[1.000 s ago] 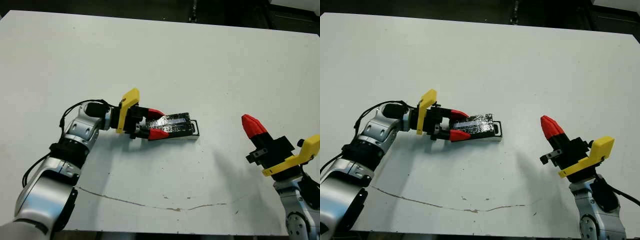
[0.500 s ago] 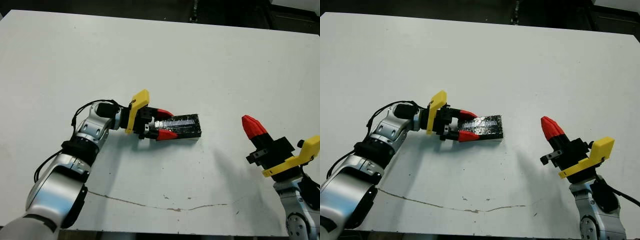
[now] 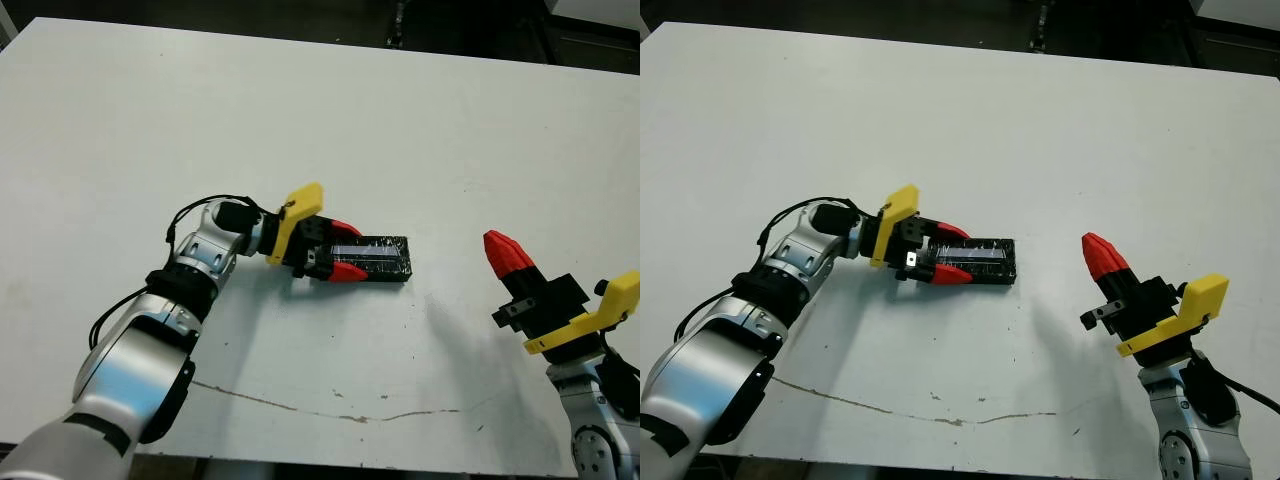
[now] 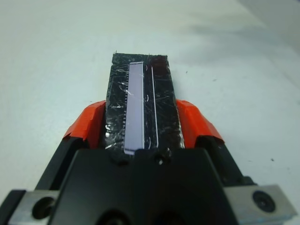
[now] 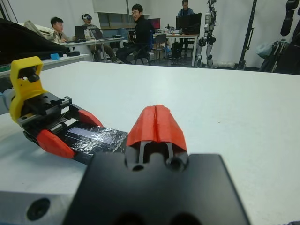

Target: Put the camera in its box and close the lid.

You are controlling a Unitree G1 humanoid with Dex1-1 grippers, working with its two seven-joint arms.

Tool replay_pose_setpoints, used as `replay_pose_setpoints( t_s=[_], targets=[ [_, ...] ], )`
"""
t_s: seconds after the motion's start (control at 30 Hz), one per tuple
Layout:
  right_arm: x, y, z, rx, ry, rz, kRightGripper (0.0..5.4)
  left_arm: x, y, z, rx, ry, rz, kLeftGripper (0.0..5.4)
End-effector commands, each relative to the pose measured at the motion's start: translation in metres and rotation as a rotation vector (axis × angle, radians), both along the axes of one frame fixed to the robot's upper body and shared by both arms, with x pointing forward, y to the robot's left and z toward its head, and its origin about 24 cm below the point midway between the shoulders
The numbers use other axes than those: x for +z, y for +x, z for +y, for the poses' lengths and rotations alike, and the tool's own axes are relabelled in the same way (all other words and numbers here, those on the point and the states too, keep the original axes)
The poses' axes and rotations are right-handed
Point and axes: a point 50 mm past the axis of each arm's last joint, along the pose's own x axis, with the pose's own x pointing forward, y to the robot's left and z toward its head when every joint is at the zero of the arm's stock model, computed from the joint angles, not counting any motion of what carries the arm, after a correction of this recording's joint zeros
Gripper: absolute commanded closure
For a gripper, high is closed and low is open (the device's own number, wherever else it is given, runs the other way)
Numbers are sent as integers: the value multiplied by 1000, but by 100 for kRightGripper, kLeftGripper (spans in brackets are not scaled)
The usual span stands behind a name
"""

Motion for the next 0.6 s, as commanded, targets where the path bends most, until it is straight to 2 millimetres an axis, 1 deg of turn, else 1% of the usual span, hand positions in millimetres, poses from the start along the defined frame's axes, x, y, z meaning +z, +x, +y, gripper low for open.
replay_pose_setpoints(
  t_s=[0.03,0.13,0.3,0.33,0.47,0.6],
  targets=[
    [-2,-2,-4,-21,-8,6,540,-24,-17,-36,-79,165,16,225],
    [-2,-3,-4,-21,0,14,540,-25,-17,-35,-55,236,-9,225],
    [-2,-3,-4,-17,-4,11,540,-27,-18,-32,58,241,5,225],
    [-2,-3,-4,-15,-2,12,540,-27,-19,-31,70,234,8,196],
    [-2,-2,-3,-16,-1,9,540,-27,-19,-26,55,240,-33,147],
    [-2,-3,-3,-22,-5,16,540,-28,-20,-17,105,210,-18,97]
  ],
)
